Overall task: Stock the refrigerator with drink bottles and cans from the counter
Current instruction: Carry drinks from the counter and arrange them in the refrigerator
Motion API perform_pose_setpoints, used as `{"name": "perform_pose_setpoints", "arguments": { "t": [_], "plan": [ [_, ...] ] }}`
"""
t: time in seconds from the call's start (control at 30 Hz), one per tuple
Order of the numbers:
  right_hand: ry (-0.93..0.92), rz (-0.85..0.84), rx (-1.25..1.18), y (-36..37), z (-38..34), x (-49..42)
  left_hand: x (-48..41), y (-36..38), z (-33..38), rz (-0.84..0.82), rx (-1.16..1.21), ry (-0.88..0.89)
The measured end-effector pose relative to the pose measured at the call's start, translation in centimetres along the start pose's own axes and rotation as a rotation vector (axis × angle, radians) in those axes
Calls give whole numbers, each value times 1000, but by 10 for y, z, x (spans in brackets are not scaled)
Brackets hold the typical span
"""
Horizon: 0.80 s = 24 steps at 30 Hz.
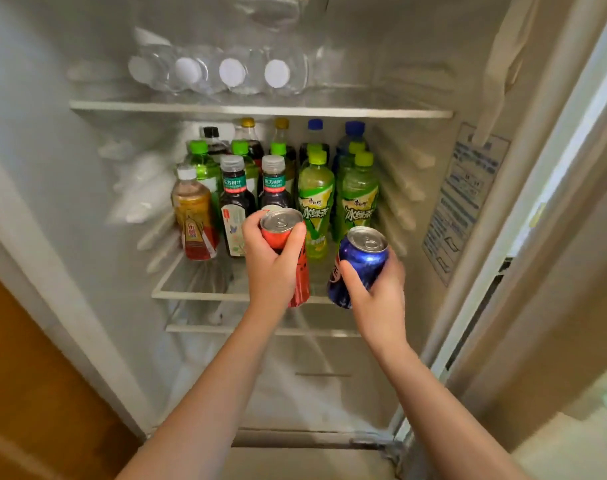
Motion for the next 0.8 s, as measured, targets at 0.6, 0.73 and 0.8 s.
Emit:
{"name": "perform_pose_setpoints", "arguments": {
  "t": [0.6, 0.73, 0.8],
  "plan": [
    [86, -87, 137, 49, 51, -40, -43, 35, -54, -75, -141, 1],
    [88, -75, 109, 49, 51, -41, -45, 38, -57, -87, -92, -33],
    [100, -71, 78, 51, 52, -39, -46, 37, -62, -101, -91, -59]
  ]
}}
Point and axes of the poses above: each hand's wrist, its own x-axis away from the middle knuckle, its own y-axis out of the palm, z = x × y, the point moved 7 cm from there along -x, towards the middle knuckle, and after that the axes turned 7 degrees about -y, right-handed, at the moved point
